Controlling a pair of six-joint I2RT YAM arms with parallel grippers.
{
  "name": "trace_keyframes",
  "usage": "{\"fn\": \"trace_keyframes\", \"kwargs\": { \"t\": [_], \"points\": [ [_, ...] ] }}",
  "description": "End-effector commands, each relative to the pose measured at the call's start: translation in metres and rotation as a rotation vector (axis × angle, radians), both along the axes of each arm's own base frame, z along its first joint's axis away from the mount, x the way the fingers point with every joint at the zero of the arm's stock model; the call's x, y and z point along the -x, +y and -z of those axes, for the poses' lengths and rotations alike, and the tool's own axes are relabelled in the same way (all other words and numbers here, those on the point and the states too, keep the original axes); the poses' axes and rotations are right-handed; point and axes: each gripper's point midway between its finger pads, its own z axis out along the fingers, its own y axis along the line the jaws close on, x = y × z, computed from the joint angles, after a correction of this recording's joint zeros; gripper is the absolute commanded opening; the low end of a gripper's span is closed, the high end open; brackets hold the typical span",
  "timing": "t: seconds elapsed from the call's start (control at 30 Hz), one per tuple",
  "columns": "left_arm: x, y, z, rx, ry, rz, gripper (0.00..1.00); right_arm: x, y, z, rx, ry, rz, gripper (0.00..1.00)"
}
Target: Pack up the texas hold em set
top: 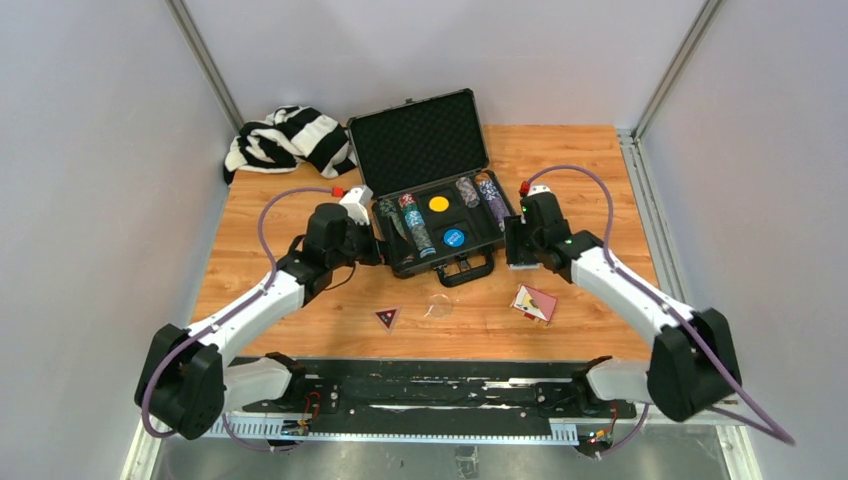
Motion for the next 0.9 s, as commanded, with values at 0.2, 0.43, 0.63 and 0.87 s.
{"fn": "trace_keyframes", "kwargs": {
  "t": [0.2, 0.43, 0.63, 0.87],
  "points": [
    [0.044, -0.080, -0.047, 0.202, 0.051, 0.387, 0.98, 0.047, 0.085, -0.041, -0.197, -0.167, -0.519, 0.12],
    [0.054, -0.101, -0.055, 0.265, 0.134, 0.474, 0.98, 0.073, 0.118, -0.054, -0.145, -0.233, -0.698, 0.11],
    [0.061, -0.110, -0.037, 0.250, 0.201, 0.480, 0.98, 0.087, 0.136, -0.066, -0.144, -0.262, -0.782, 0.12],
    [0.064, -0.121, -0.027, 0.240, 0.245, 0.488, 0.95, 0.094, 0.147, -0.075, -0.146, -0.290, -0.822, 0.12]
  ]
}}
